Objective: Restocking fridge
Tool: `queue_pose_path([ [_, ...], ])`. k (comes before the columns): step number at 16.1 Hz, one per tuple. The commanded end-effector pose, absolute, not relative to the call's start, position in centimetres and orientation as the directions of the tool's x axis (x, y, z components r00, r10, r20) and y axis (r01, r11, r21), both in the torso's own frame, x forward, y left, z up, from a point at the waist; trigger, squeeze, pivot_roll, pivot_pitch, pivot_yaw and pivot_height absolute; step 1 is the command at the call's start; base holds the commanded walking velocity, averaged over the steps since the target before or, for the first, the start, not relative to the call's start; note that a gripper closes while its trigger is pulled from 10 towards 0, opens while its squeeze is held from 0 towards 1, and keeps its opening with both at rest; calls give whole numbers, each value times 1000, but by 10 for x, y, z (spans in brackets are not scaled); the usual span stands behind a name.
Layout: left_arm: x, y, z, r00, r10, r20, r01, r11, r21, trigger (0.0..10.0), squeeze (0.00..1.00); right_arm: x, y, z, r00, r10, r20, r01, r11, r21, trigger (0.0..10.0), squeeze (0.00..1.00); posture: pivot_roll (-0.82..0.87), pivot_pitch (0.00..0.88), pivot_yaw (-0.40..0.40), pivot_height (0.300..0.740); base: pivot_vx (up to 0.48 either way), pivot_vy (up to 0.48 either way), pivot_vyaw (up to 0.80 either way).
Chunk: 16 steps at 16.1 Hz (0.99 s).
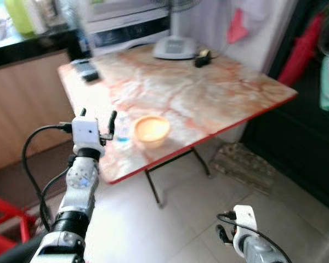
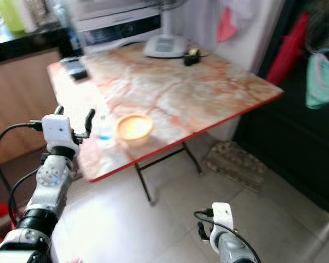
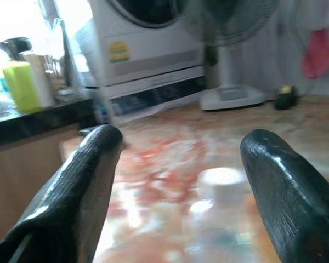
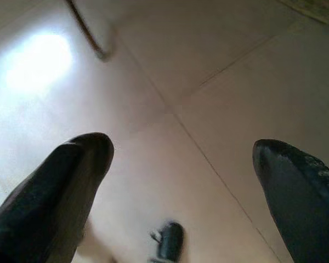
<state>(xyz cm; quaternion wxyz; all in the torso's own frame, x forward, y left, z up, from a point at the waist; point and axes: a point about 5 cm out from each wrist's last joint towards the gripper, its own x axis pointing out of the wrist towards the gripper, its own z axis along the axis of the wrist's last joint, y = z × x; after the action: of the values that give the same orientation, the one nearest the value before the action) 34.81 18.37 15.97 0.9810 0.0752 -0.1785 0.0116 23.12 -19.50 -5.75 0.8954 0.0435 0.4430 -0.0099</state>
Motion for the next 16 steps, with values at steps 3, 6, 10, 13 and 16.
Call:
queue_pose_path([
  [3,350,184,175,917,-25,398,-40,987,155,10000,0,235,-191,-56,614,27,-789,54,996,76,10000,0,55,0,22,740,251,0,0],
  [6,349,173,196,878,-86,471,14,988,155,10000,0,236,-193,-55,616,26,-787,50,996,72,10000,0,46,0,5,740,84,0,0],
  [10,350,163,206,865,-133,483,62,985,162,10000,0,237,-194,-54,620,21,-784,52,996,68,10000,0,36,0,-4,740,0,0,0],
  [13,350,168,202,880,-106,463,42,989,145,10000,0,238,-194,-53,618,24,-785,49,996,69,10000,0,35,0,-7,740,0,0,0],
  [16,348,172,192,900,-89,427,40,991,124,10000,0,238,-194,-53,619,25,-785,45,997,67,10000,0,32,0,-13,740,0,0,0],
])
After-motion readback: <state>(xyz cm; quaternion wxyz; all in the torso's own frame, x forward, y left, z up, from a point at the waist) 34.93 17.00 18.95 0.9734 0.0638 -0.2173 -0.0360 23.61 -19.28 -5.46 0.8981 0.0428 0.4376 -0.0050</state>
